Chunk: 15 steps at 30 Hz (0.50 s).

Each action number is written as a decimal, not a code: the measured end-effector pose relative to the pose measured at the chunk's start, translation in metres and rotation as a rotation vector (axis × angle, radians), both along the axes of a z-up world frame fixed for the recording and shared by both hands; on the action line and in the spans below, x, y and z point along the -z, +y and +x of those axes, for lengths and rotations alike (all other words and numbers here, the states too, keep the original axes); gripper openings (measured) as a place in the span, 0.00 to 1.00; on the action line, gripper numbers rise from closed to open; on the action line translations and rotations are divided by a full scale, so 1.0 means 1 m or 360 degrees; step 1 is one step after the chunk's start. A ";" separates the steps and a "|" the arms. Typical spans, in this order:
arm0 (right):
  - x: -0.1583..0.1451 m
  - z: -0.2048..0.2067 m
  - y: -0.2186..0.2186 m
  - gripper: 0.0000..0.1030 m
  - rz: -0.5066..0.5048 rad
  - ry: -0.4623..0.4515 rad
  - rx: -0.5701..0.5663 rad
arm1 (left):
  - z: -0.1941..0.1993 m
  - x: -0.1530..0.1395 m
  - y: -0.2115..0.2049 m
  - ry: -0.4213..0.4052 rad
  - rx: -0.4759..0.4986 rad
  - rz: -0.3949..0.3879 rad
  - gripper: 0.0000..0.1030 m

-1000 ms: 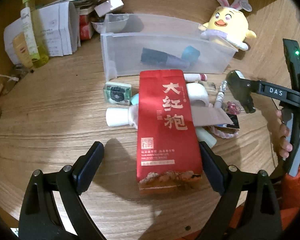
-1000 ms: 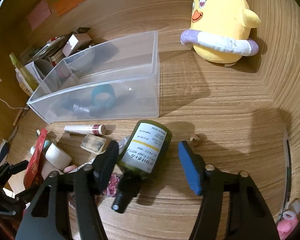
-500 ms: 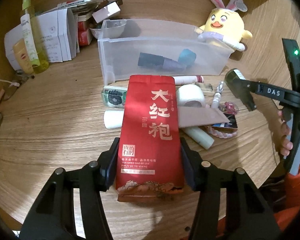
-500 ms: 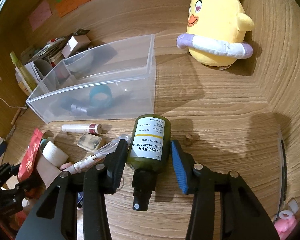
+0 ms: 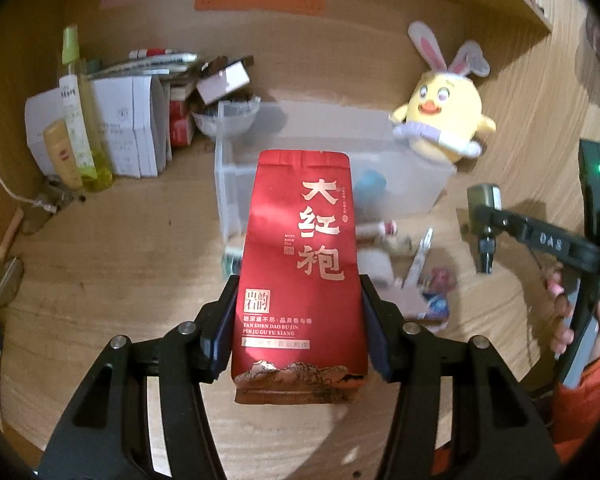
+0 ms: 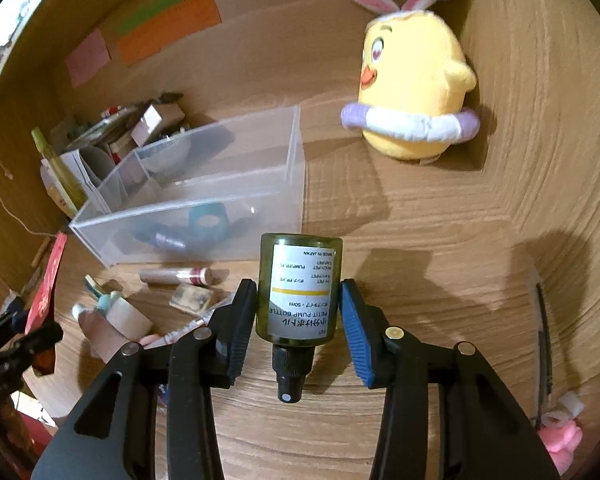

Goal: Organize objects

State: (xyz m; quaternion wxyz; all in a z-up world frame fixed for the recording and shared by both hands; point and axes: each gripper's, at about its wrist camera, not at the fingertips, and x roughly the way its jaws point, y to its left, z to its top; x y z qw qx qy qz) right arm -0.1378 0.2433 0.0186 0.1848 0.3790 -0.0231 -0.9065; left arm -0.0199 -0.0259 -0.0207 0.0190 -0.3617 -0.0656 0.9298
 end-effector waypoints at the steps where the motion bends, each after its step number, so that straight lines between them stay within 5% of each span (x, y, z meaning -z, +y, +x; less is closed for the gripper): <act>1: -0.003 0.002 0.000 0.38 -0.0007 0.0016 0.0001 | -0.002 -0.003 0.000 0.0016 -0.0001 0.0002 0.53; 15: -0.049 0.007 -0.008 0.38 -0.0091 0.0220 -0.0048 | -0.033 -0.041 0.001 0.0198 -0.0018 -0.0029 0.53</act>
